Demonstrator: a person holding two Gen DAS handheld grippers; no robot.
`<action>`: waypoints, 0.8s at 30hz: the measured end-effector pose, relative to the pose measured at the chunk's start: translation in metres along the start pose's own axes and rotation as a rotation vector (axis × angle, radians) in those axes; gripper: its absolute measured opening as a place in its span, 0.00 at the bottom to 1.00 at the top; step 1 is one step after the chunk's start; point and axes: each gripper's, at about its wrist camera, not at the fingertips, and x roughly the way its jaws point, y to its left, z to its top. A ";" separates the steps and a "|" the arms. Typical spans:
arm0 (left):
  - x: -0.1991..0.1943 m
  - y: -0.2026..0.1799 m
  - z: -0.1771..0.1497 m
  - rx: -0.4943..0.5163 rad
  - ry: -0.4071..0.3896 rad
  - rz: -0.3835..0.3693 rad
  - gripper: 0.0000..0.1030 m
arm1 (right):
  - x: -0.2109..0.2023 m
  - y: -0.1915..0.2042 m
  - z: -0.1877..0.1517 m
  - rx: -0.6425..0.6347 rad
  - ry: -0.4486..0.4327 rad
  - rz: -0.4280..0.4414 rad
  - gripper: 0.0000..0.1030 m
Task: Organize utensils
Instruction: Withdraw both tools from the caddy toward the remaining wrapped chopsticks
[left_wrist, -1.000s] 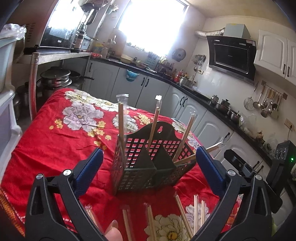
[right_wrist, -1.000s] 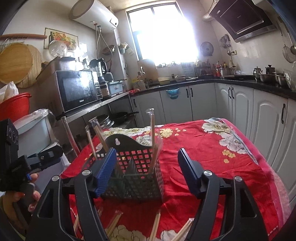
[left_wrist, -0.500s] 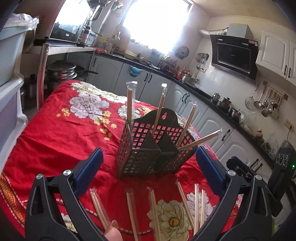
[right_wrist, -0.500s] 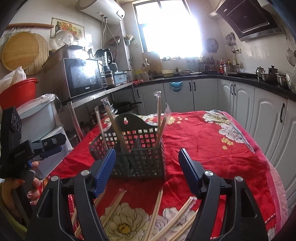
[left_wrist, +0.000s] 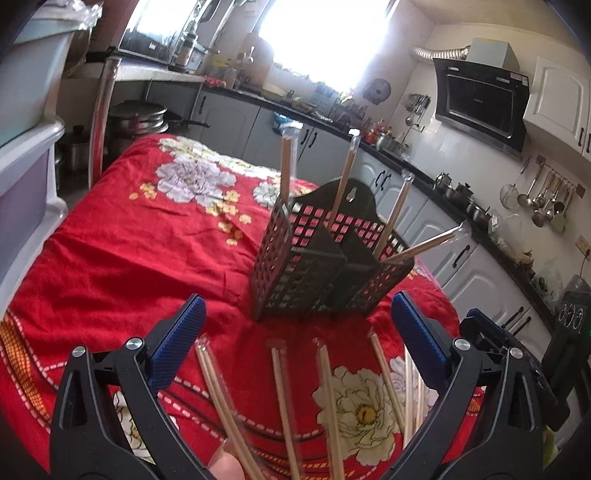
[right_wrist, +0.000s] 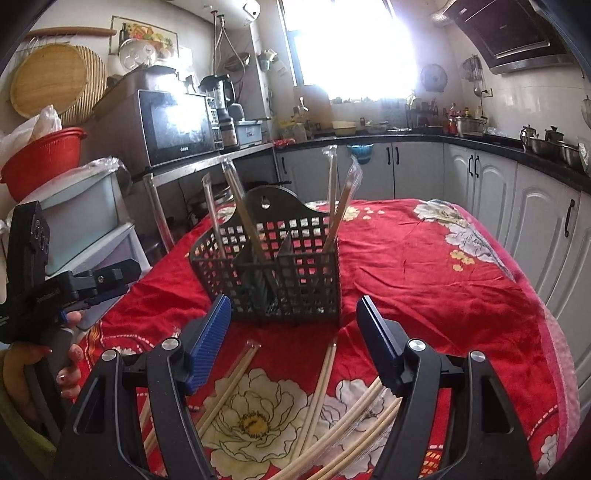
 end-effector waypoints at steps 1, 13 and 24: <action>0.001 0.001 -0.002 0.000 0.006 0.003 0.90 | 0.001 0.000 -0.001 -0.001 0.006 0.002 0.66; 0.017 0.019 -0.023 -0.016 0.096 0.048 0.90 | 0.022 0.002 -0.014 -0.006 0.097 0.010 0.66; 0.029 0.029 -0.039 -0.021 0.162 0.071 0.90 | 0.040 0.001 -0.025 -0.003 0.162 0.012 0.66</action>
